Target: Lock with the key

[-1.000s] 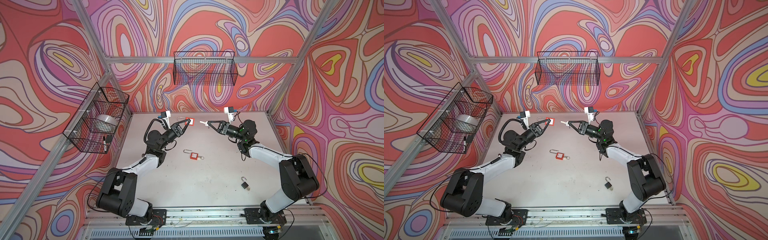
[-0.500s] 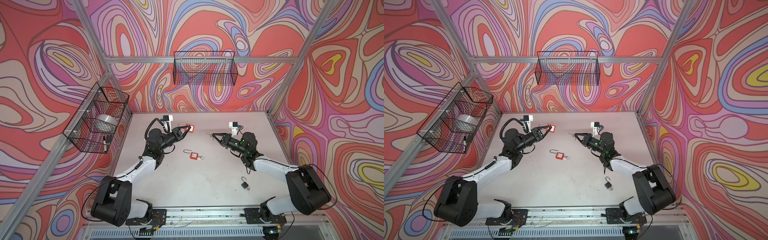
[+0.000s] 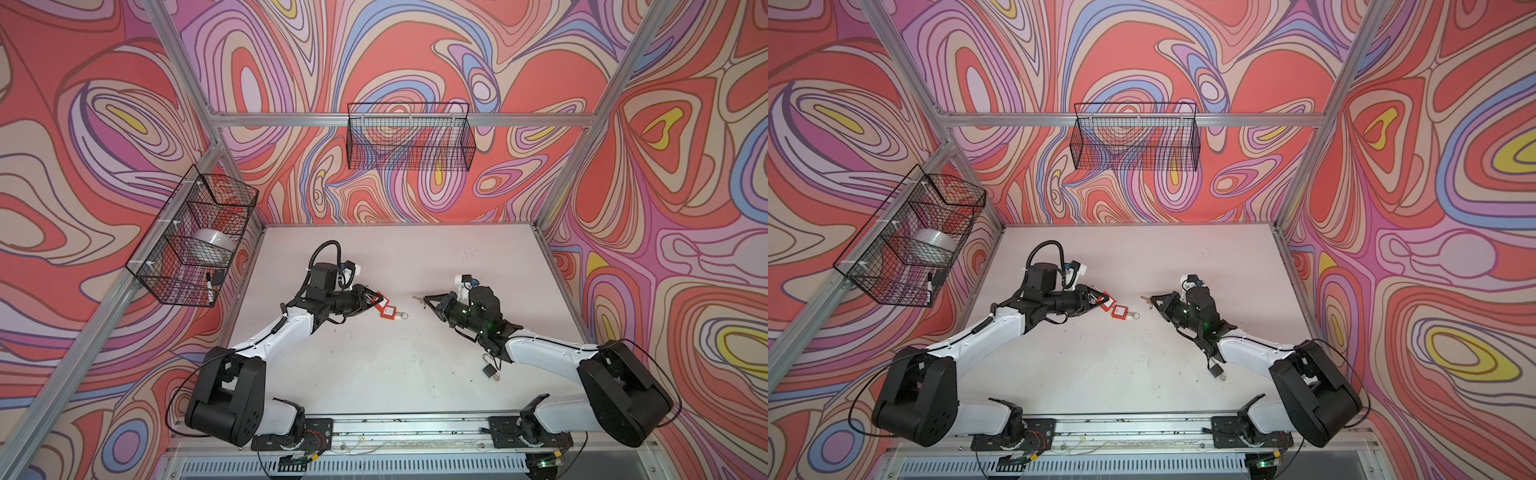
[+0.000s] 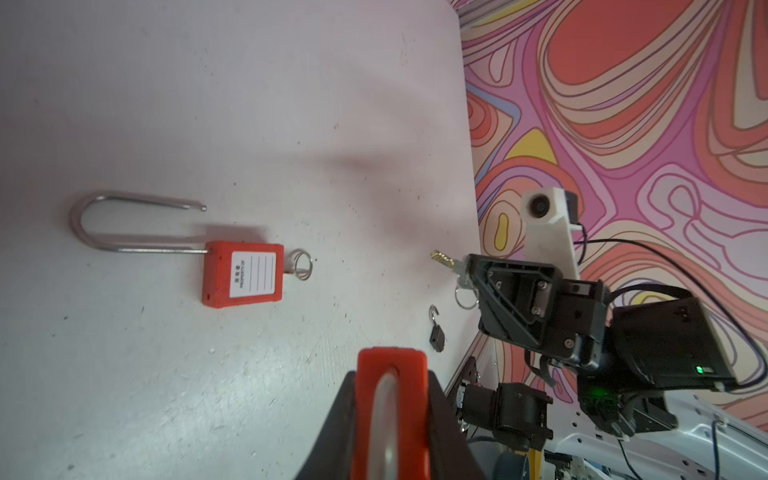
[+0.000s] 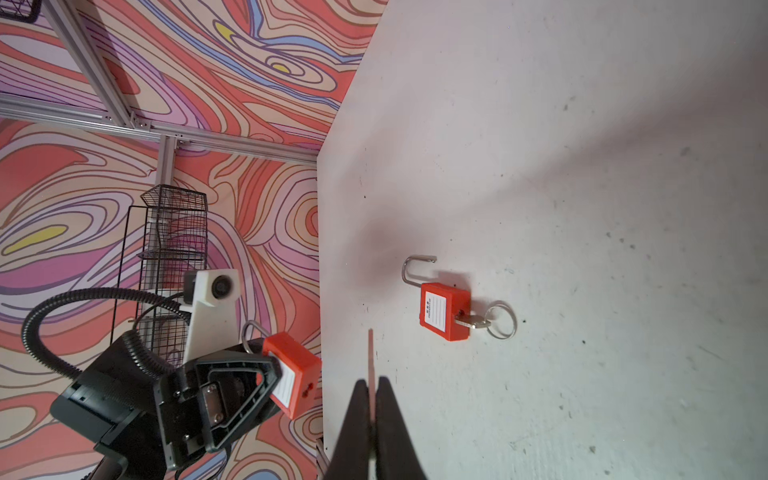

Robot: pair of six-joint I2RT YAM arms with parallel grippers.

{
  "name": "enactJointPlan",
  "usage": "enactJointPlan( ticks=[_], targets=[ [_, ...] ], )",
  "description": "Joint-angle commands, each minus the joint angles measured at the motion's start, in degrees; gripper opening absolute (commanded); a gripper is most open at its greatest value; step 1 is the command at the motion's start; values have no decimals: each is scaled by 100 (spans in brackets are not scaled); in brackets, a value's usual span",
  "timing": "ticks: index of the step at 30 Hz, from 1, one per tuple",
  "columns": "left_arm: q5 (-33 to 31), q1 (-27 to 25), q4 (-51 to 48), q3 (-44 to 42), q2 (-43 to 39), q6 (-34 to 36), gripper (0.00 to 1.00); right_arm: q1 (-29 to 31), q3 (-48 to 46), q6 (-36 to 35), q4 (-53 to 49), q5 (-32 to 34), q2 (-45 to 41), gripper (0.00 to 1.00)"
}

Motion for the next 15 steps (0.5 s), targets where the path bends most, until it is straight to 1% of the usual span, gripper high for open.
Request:
enactJointPlan(
  ticks=[1, 5, 15],
  targets=[
    [434, -74, -706, 73, 230, 386, 0, 26, -53, 105, -64, 308, -119, 0],
    [406, -126, -984, 82, 594, 571, 0, 37, -9, 109, -123, 340, -133, 0],
    [506, -167, -821, -15, 1387, 704, 0, 44, 17, 99, -230, 383, -148, 0]
  ],
)
